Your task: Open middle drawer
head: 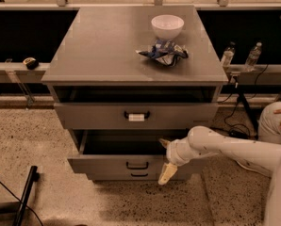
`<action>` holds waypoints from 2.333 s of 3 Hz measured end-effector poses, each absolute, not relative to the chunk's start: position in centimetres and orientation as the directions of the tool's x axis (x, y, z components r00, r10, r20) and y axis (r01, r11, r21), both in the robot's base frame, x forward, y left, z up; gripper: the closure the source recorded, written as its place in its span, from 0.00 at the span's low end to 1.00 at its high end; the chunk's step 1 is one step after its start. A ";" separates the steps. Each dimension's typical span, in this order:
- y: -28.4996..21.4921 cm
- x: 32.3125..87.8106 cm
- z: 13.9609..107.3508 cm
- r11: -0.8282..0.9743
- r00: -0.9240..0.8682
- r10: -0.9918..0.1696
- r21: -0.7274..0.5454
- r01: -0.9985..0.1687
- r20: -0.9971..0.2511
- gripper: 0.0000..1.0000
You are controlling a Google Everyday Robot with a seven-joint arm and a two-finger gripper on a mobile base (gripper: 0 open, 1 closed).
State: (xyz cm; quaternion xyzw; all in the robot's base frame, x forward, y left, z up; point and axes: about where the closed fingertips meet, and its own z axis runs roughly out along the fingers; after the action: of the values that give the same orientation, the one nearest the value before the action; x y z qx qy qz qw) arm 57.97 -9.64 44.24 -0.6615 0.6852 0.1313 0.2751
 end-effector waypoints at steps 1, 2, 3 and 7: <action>-9.5 57.8 42.8 0.102 -0.007 -0.855 -0.155 -0.983 -0.519 0.05; -9.6 56.4 42.8 0.092 -0.011 -0.870 -0.140 -0.986 -0.494 0.12; -9.4 54.4 43.4 0.043 0.020 -0.885 -0.125 -0.991 -0.465 0.18; -9.6 46.9 44.7 -0.043 0.039 -0.877 -0.001 -0.999 -0.479 0.24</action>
Offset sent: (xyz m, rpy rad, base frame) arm -0.0366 -0.0036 -0.0111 -0.1077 0.0690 -0.0046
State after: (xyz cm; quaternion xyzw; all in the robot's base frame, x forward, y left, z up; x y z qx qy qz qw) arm 46.88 -9.59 44.71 -0.6999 0.6701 0.1782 0.1715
